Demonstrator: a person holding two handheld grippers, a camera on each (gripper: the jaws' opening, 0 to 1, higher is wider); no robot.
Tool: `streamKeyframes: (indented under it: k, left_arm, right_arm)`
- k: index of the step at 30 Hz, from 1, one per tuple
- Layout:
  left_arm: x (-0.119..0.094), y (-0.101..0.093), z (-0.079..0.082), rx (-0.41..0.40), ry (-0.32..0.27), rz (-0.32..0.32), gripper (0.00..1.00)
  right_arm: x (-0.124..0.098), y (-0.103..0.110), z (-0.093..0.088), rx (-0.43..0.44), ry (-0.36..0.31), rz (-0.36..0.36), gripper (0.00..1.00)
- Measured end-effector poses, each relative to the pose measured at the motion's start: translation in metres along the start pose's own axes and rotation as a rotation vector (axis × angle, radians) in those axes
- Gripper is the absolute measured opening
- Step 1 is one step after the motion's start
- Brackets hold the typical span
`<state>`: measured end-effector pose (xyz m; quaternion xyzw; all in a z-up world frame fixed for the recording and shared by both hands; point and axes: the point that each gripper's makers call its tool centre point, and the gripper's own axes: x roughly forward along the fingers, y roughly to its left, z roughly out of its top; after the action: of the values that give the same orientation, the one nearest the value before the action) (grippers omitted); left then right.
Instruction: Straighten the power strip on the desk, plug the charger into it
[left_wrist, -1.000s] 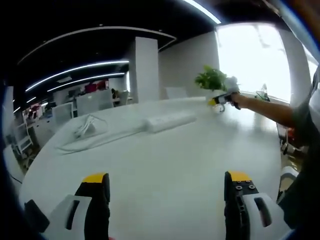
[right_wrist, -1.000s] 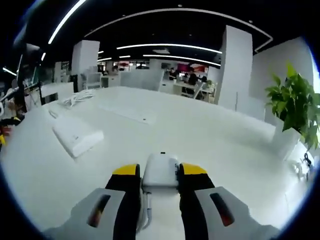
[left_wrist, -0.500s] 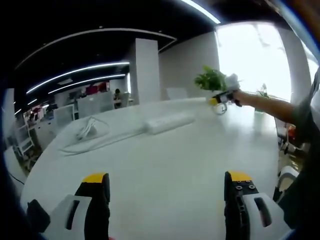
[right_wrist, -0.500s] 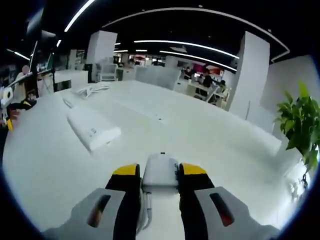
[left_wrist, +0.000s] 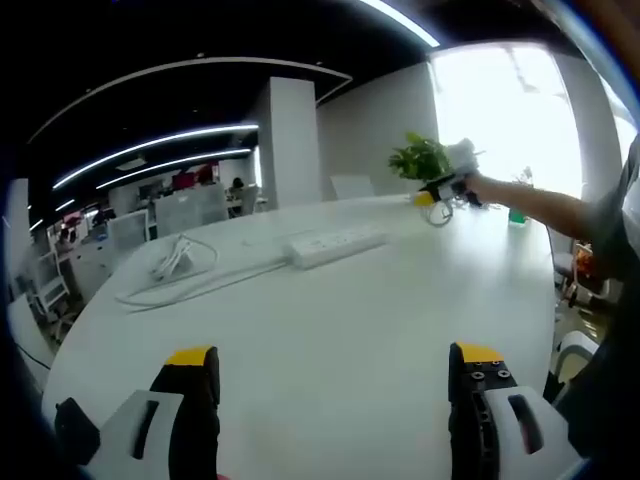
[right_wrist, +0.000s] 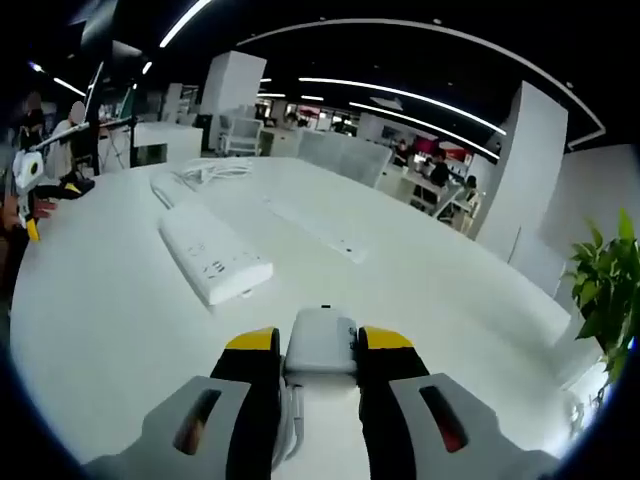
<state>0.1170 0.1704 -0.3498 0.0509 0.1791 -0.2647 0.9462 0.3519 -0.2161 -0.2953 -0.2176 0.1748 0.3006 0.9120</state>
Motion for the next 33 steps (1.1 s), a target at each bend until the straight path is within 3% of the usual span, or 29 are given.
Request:
streamKeyframes:
  k: [12,15,18,24,27,33]
  left_arm:
    - [-0.001,-0.001,0.002,0.005,-0.002,-0.003,0.99]
    - [-0.002,-0.002,0.004,0.008,-0.004,-0.003,0.99]
    - [-0.002,-0.002,0.004,0.011,-0.003,0.0,0.99]
    - [-0.002,0.0,0.006,0.013,-0.001,0.003,0.99]
    - [-0.002,0.001,0.007,0.016,-0.001,0.005,0.99]
    - [0.0,0.002,0.007,0.016,0.0,0.002,0.99]
  right_arm:
    - [0.007,0.032,0.028,-0.147,0.033,0.096,0.28]
    - [0.011,0.04,0.033,-0.141,0.041,0.149,0.28]
    - [0.014,0.046,0.036,-0.197,0.056,0.163,0.28]
    - [0.02,0.058,0.042,-0.228,0.067,0.198,0.28]
    - [0.022,0.067,0.045,-0.241,0.06,0.254,0.28]
    - [0.03,0.074,0.051,-0.297,0.098,0.283,0.28]
